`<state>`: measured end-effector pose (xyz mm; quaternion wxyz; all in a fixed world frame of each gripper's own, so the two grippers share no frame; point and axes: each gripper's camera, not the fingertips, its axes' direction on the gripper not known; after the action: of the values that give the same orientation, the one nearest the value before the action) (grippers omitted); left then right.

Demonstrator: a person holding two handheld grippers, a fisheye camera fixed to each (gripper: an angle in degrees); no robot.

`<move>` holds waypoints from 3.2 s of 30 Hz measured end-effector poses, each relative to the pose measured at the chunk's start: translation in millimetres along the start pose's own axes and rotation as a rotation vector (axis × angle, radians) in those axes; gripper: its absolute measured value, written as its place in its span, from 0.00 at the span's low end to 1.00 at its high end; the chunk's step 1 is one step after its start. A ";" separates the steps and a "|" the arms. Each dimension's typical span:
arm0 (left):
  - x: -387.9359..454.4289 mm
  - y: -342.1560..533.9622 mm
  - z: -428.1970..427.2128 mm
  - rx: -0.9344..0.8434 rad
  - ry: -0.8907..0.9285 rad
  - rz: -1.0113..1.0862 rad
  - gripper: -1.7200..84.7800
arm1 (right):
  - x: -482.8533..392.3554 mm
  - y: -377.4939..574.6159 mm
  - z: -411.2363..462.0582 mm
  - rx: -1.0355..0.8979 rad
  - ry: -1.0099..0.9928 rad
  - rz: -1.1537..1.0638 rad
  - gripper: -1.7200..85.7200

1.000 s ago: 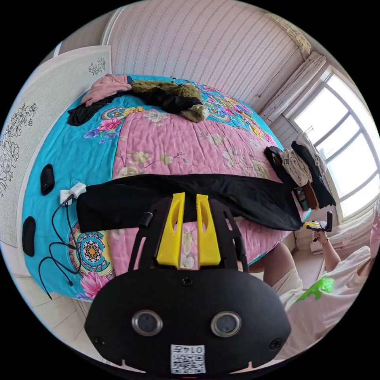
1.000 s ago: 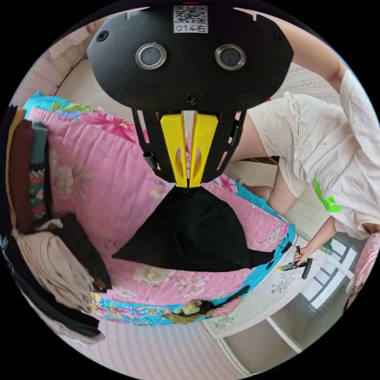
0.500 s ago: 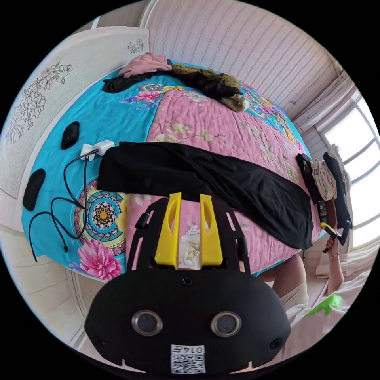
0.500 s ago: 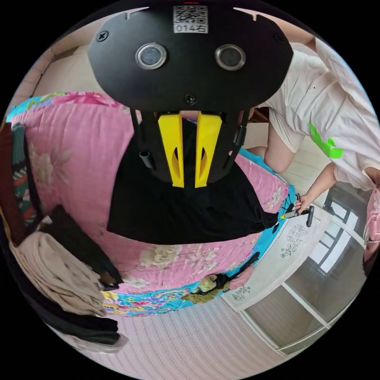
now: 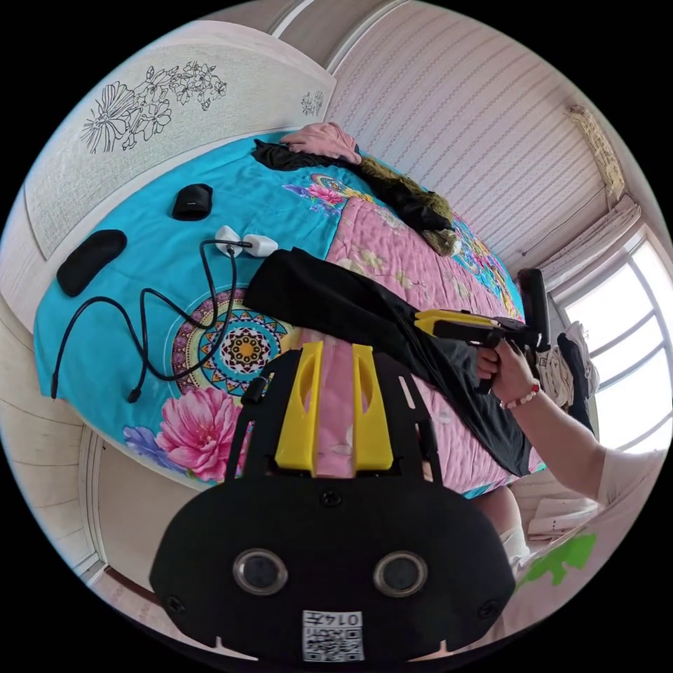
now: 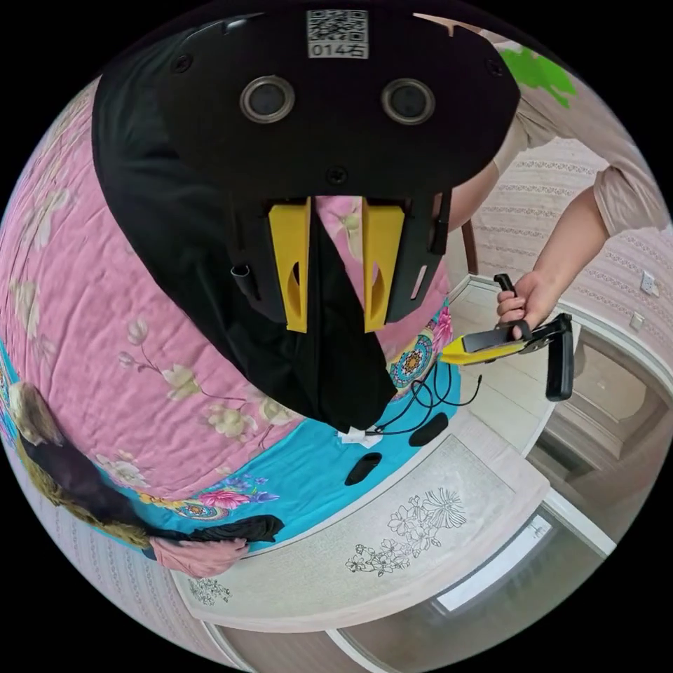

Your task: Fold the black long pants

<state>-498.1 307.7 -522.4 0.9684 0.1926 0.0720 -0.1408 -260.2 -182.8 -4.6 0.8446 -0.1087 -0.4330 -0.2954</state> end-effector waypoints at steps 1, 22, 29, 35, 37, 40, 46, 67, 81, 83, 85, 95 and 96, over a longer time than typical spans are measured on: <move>-7.9 1.1 -5.1 0.011 0.001 0.000 0.10 | 0.4 -5.6 8.7 -0.008 0.016 0.005 0.15; -106.4 63.8 -86.7 0.120 0.046 -0.110 0.11 | -102.2 107.7 132.5 -0.281 -0.231 -0.362 0.14; -99.6 65.6 -44.4 0.024 -0.074 -0.052 0.12 | -47.1 185.7 49.9 -0.092 -0.252 -0.126 0.13; -96.9 43.9 0.4 -0.090 -0.225 -0.034 0.13 | -0.2 271.8 -8.4 -0.068 -0.125 0.133 0.11; -96.0 39.7 -0.5 -0.103 -0.283 -0.002 0.05 | 10.2 293.1 -22.7 -0.051 -0.095 0.208 0.11; -111.4 40.0 -27.2 -0.051 -0.221 -0.025 0.03 | 29.2 324.2 -45.5 -0.018 -0.071 0.327 0.10; -190.4 70.5 -83.8 0.074 -0.115 -0.258 0.02 | 48.4 370.9 -90.2 0.067 -0.025 0.468 0.09; -222.2 11.0 -143.7 0.459 0.230 -0.246 0.01 | 73.9 317.3 -136.1 0.103 0.172 0.492 0.13; -241.3 42.9 -88.3 0.342 0.326 -0.440 0.08 | -44.4 295.1 -115.5 -0.278 0.559 0.140 0.10; -246.3 52.6 -88.2 0.353 0.352 -0.479 0.08 | -54.4 293.6 -128.9 -0.284 0.528 0.128 0.06; -247.8 57.7 -88.3 0.351 0.355 -0.494 0.07 | -63.9 296.0 -152.8 -0.283 0.467 0.106 0.04; -168.5 45.9 -67.7 0.293 0.281 -0.243 0.08 | -32.3 344.1 -283.5 -0.185 0.095 0.334 0.18; -153.1 39.9 -63.9 0.270 0.271 -0.182 0.08 | -20.8 357.4 -309.9 -0.127 0.147 0.399 0.18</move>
<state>-637.0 405.7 -537.1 0.8986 0.3304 0.1993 -0.2088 149.2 -24.0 -181.8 0.9072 -0.2234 -0.3206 -0.1560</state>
